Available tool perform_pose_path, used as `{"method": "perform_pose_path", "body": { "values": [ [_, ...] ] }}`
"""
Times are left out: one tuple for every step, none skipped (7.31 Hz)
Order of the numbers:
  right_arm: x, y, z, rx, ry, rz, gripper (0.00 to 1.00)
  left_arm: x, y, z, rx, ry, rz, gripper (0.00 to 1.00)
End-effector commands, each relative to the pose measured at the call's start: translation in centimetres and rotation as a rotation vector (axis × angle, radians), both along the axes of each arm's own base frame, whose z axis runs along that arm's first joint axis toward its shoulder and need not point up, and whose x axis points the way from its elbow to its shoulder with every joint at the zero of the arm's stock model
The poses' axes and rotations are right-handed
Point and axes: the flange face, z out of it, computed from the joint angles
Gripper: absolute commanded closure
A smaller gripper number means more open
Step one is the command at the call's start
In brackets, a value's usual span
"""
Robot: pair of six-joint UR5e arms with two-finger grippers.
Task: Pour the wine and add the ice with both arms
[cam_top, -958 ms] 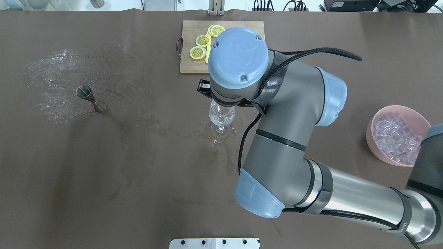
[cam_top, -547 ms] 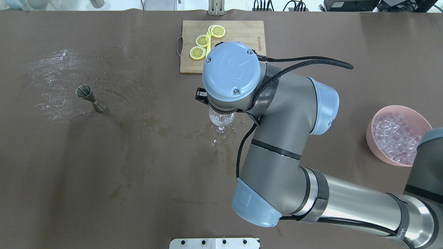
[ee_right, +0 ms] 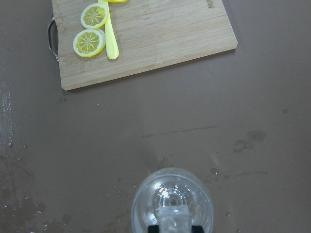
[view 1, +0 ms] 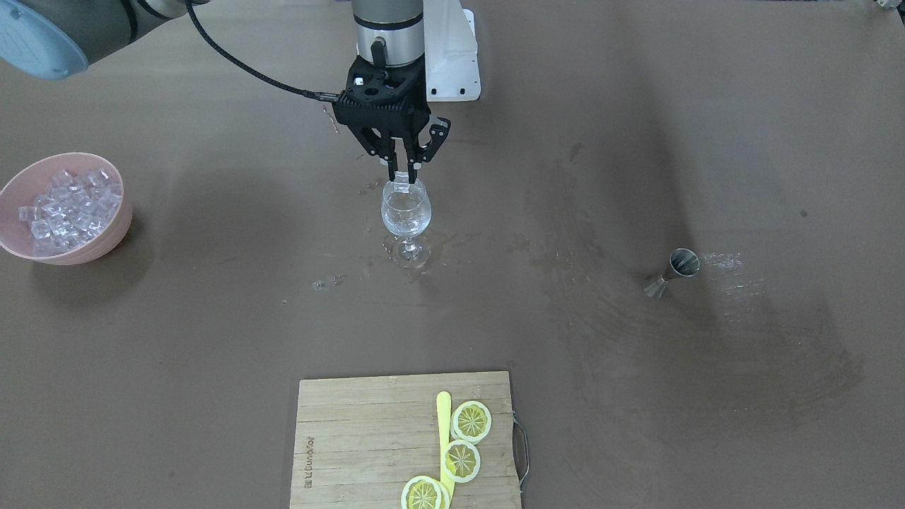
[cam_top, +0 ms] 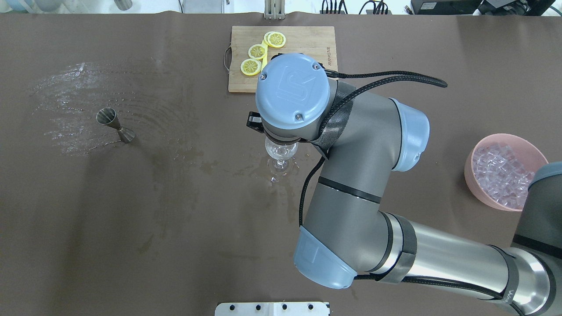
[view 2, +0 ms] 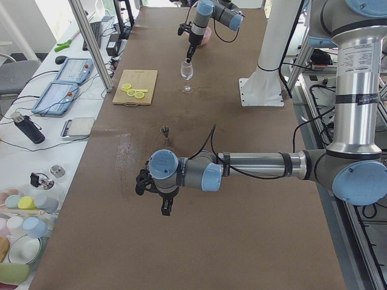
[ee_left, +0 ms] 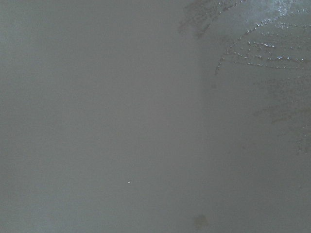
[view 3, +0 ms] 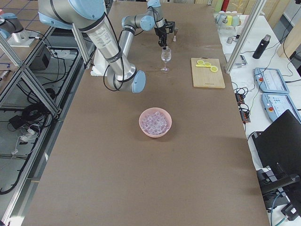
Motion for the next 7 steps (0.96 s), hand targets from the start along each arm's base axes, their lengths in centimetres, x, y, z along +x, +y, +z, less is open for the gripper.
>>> {"method": "perform_pose_path", "body": {
  "values": [
    [-0.2, -0.1, 0.2, -0.007, 0.005, 0.002, 0.00, 0.0, 0.4, 0.1, -0.001, 0.003, 0.001, 0.02],
    [-0.2, -0.1, 0.3, -0.010, 0.005, 0.000, 0.00, 0.0, 0.4, 0.1, -0.003, 0.004, 0.001, 0.02],
    [-0.2, 0.0, 0.2, -0.011, 0.003, -0.002, 0.00, 0.0, 0.4, 0.2, -0.005, 0.006, 0.000, 0.02],
    [-0.2, -0.1, 0.3, -0.015, 0.008, 0.000, 0.00, 0.0, 0.4, 0.1, -0.007, 0.007, -0.001, 0.02],
    [0.0, 0.0, 0.2, -0.020, 0.020, -0.005, 0.00, 0.0, 0.4, 0.1, -0.007, 0.009, -0.001, 0.02],
    [0.8, -0.7, 0.3, -0.045, 0.008, -0.015, 0.00, 0.0, 0.4, 0.0, -0.011, 0.009, -0.002, 0.02],
    [2.6, -2.3, 0.3, -0.060, -0.006, -0.041, 0.00, 0.0, 0.4, 0.0, -0.017, 0.009, -0.003, 0.02]
  ]
}}
